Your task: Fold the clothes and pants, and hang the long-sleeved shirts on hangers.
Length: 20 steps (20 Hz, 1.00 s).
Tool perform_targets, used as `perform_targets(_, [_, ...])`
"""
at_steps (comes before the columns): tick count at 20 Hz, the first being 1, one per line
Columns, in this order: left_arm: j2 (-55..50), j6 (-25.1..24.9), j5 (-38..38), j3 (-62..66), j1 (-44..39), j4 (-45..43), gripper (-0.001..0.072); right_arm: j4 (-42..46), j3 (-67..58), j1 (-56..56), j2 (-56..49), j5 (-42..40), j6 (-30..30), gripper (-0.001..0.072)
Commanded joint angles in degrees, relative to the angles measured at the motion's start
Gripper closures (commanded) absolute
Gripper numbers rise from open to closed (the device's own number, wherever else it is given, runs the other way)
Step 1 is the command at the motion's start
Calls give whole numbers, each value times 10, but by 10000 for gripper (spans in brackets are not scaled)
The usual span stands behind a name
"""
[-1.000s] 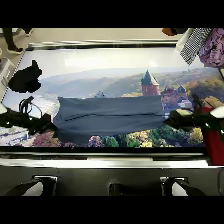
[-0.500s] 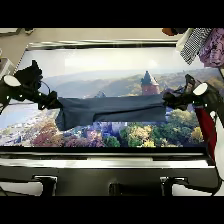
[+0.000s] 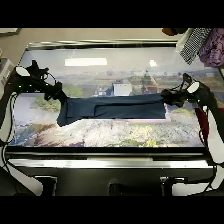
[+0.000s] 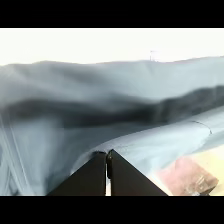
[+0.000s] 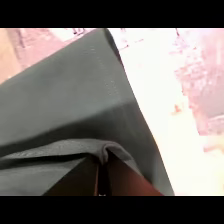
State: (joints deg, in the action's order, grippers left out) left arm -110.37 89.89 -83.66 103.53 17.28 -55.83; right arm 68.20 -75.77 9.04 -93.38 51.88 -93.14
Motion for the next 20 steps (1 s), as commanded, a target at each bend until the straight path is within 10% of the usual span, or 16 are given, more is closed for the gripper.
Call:
perform_targets(1, [-45, 1, 1, 22, -6, 0, 687, -23, -2, -1, -26, -13, 6, 627])
perform_targets(4, [-51, 1, 10, 25, -9, 4, 389, -52, -3, 0, -30, -8, 10, 470])
perform_targets(7, [-47, 1, 3, 63, -6, 3, 368, -40, -56, 28, -23, 88, 8, 259])
perform_targets(9, [-32, 1, -3, 96, -4, -9, 159, -41, -91, 71, -23, 131, 8, 208])
perform_targets(20, [57, 2, -10, 119, -12, -37, 130, -233, -94, 123, -145, 167, 145, 74])
